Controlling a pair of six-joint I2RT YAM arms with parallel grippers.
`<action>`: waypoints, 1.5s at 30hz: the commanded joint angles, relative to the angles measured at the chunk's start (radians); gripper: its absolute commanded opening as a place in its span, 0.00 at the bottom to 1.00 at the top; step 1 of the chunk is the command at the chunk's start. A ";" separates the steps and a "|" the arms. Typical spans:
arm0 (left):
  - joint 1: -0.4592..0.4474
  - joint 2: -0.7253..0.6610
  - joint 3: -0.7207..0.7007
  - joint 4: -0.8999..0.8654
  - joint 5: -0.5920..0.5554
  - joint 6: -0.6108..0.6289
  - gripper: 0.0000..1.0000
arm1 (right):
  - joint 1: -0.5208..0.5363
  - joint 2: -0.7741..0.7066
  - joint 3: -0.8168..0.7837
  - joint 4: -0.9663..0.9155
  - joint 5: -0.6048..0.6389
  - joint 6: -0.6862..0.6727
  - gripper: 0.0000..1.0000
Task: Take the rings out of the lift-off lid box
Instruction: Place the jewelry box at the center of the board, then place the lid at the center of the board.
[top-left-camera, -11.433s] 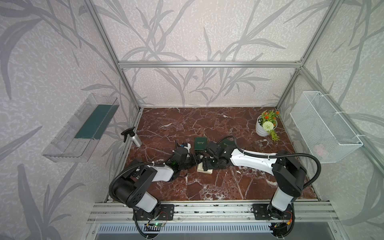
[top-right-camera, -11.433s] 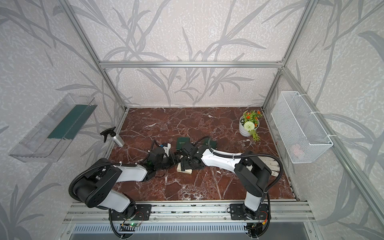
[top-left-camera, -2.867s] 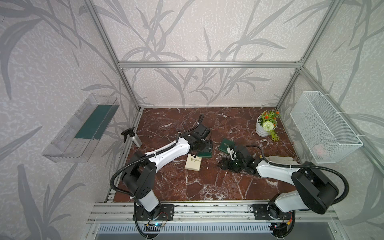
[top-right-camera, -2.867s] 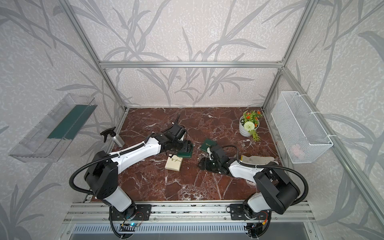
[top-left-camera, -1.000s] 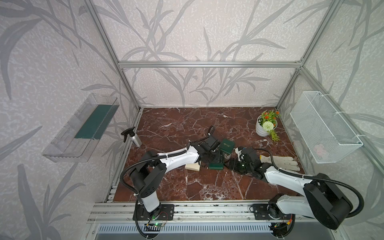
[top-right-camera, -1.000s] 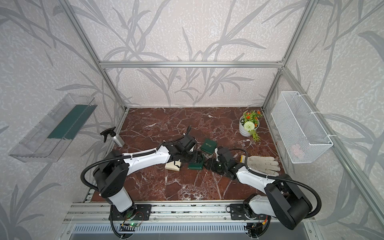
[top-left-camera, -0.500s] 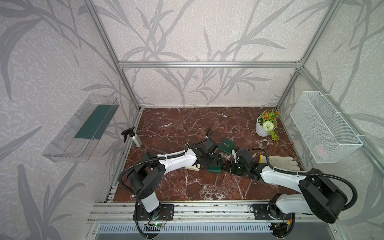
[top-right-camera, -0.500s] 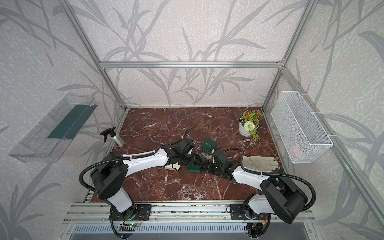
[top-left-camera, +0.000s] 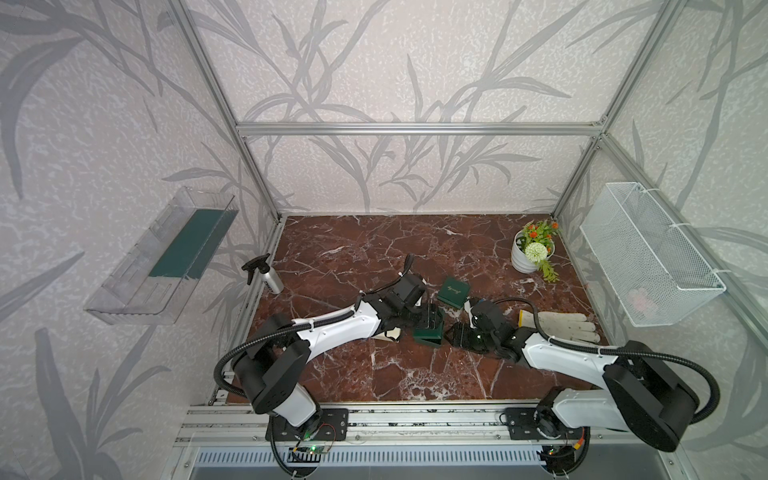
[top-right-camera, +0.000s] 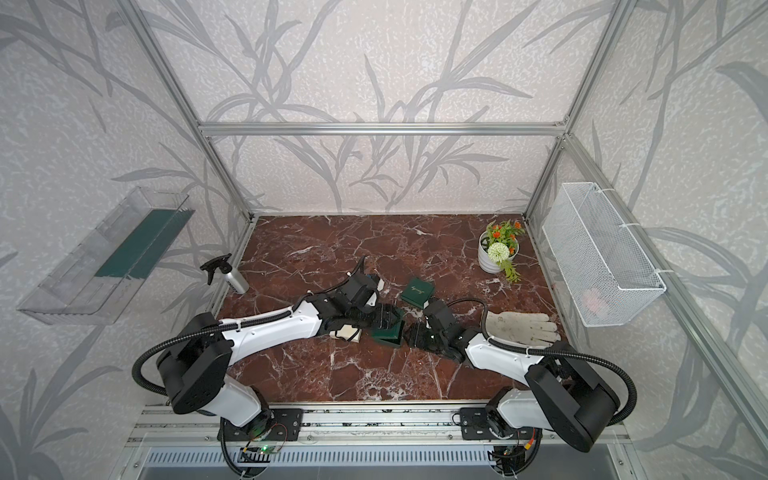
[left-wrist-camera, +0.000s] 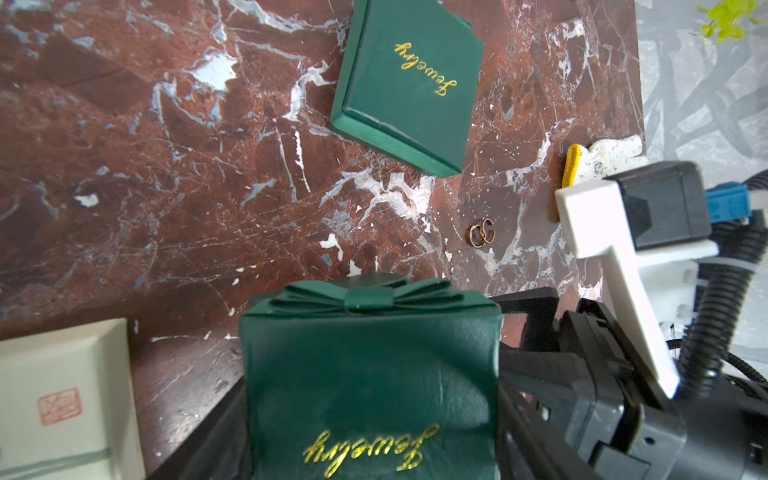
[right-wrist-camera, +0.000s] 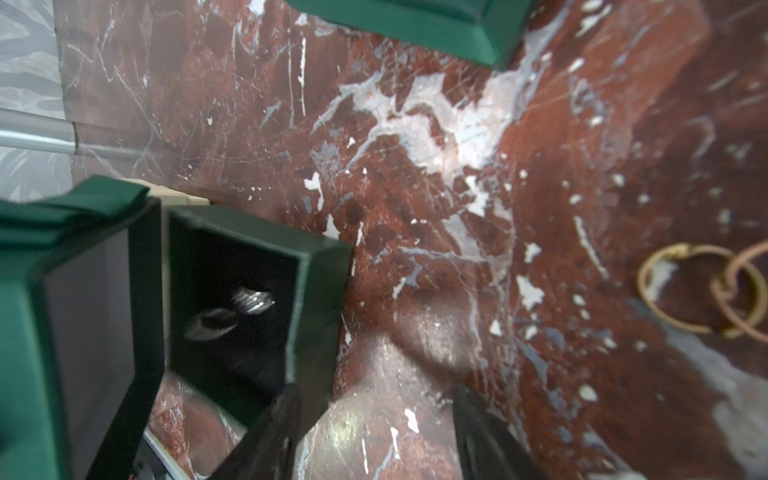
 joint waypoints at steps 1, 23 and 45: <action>0.015 -0.026 -0.017 0.002 0.014 0.003 0.54 | 0.006 -0.016 0.018 -0.155 0.084 -0.011 0.61; 0.184 -0.156 -0.187 -0.149 -0.153 0.078 0.53 | 0.034 -0.090 0.148 -0.308 0.122 -0.132 0.59; 0.160 -0.200 -0.166 -0.190 -0.261 0.162 0.83 | 0.133 0.289 0.543 -0.415 0.036 -0.487 0.40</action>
